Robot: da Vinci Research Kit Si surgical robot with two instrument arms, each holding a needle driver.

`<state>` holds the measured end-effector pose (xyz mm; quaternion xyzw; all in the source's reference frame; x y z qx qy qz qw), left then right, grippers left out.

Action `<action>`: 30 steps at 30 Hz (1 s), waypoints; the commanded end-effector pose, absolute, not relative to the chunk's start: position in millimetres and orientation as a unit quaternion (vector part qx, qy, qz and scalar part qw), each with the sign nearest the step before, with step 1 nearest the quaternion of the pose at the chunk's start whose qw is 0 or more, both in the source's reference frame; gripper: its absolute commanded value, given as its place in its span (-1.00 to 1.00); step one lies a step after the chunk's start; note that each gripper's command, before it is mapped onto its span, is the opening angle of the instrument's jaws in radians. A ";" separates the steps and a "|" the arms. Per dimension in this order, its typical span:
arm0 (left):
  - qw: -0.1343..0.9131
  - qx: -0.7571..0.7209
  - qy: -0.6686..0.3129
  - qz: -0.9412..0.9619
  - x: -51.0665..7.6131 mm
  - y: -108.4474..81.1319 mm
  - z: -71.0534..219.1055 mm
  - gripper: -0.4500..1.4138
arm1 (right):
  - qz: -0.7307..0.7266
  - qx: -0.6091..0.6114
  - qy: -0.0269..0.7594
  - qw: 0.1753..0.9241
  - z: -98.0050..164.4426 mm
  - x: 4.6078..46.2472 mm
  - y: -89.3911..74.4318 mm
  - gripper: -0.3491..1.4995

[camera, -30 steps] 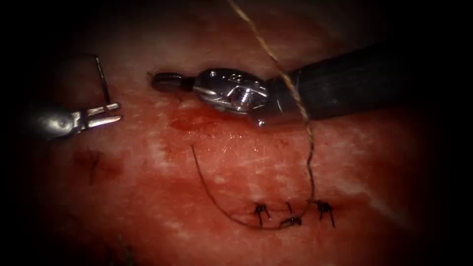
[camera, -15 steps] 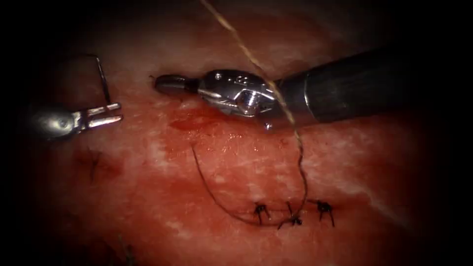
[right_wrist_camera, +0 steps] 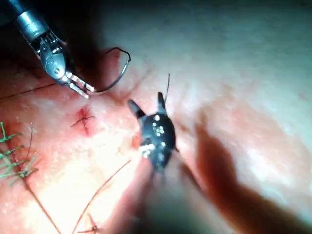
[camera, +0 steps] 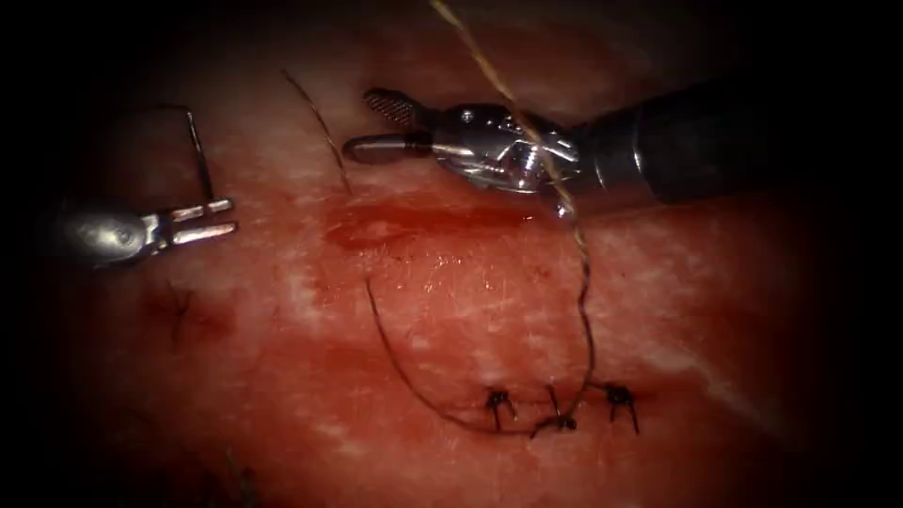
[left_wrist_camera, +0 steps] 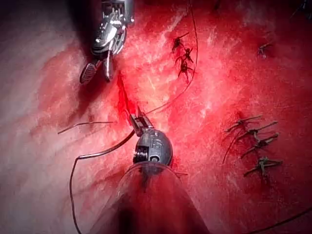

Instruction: Wound Closure

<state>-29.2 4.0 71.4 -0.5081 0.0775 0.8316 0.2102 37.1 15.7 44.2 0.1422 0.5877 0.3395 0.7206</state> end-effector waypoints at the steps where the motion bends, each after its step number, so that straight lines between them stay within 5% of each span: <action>1: 0.211 -0.508 0.076 0.832 -29.6 3.2 72.0 -1.00 | 0.351 0.150 0.577 0.722 45.3 38.7 15.6 0.67; 23: 0.208 -0.506 0.075 0.834 -29.6 3.0 72.4 -1.00 | 0.407 0.179 0.476 0.759 54.4 44.8 16.6 0.51; 24: 0.208 -0.506 0.075 0.834 -29.6 3.0 72.4 -1.00 | 0.410 0.183 0.475 0.757 54.7 44.9 16.7 0.36; 25: 0.208 -0.506 0.075 0.834 -29.5 3.0 72.4 -1.00 | 0.402 0.199 0.477 0.756 54.8 44.9 16.8 -0.71; 26: 0.208 -0.506 0.075 0.834 -29.5 3.0 72.4 -1.00 | 0.394 0.210 0.482 0.754 54.8 44.8 16.7 -1.00; 30: 0.208 -0.506 0.074 0.834 -29.4 3.1 72.3 -1.00 | 0.393 0.208 0.491 0.749 53.7 44.5 16.8 -1.00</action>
